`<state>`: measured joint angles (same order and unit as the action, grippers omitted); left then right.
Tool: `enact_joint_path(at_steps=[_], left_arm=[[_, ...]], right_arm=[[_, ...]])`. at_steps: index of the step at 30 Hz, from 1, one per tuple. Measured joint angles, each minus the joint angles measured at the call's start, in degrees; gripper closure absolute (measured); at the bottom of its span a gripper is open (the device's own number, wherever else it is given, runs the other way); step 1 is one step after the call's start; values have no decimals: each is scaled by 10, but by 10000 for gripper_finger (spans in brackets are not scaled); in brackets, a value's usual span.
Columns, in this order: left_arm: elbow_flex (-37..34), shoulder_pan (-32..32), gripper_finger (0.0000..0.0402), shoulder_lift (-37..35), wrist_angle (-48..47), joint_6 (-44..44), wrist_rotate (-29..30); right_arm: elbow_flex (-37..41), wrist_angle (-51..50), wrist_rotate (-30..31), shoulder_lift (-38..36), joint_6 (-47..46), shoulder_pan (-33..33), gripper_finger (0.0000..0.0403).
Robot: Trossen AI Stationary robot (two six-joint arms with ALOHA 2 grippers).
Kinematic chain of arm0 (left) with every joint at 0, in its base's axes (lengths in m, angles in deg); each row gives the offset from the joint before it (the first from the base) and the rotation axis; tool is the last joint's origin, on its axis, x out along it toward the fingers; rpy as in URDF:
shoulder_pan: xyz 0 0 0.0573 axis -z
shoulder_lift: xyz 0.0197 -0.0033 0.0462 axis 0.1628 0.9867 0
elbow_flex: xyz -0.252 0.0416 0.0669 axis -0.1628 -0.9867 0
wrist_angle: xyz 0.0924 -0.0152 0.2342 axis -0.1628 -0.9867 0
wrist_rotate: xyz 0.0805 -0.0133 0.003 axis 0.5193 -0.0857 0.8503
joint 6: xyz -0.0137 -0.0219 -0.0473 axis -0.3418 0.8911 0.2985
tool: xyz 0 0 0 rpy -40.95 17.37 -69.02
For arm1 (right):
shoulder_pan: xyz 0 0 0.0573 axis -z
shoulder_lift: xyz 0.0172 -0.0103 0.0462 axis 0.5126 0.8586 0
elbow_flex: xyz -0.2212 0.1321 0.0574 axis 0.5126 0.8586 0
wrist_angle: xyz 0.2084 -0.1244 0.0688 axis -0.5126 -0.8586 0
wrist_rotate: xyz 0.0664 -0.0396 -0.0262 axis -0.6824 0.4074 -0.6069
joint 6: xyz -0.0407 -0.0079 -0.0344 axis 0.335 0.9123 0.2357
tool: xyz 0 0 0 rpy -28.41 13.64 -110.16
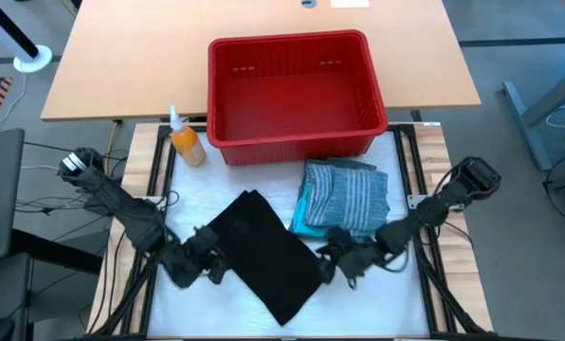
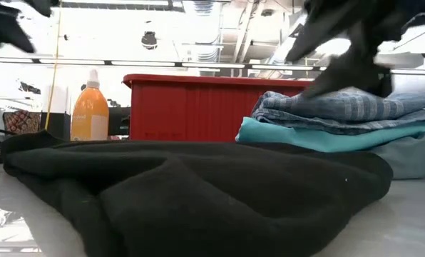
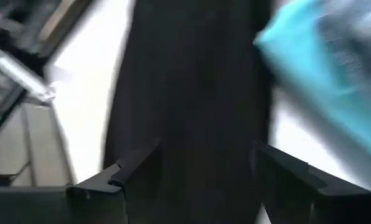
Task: Fold Laundry from Bin
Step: Fold the black shirt
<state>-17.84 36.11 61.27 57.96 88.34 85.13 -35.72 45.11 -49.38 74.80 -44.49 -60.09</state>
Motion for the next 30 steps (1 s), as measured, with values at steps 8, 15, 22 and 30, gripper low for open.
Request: enact_joint_path(at_steps=[8,15,22,30], left_arm=[[-1,-4,219,143,184,-2,69],[-1,-71,219,234,376,-133,13],[1,-127,219,253,355,-177,-92],[4,-133,219,246,181,-171,-286]], right_arm=[[48,78,-65,31,34,8,138],[55,205,-125,112,31,9,138],[8,279,-201,170,51,17,138],[-16,197,-239,135,57,20,138]])
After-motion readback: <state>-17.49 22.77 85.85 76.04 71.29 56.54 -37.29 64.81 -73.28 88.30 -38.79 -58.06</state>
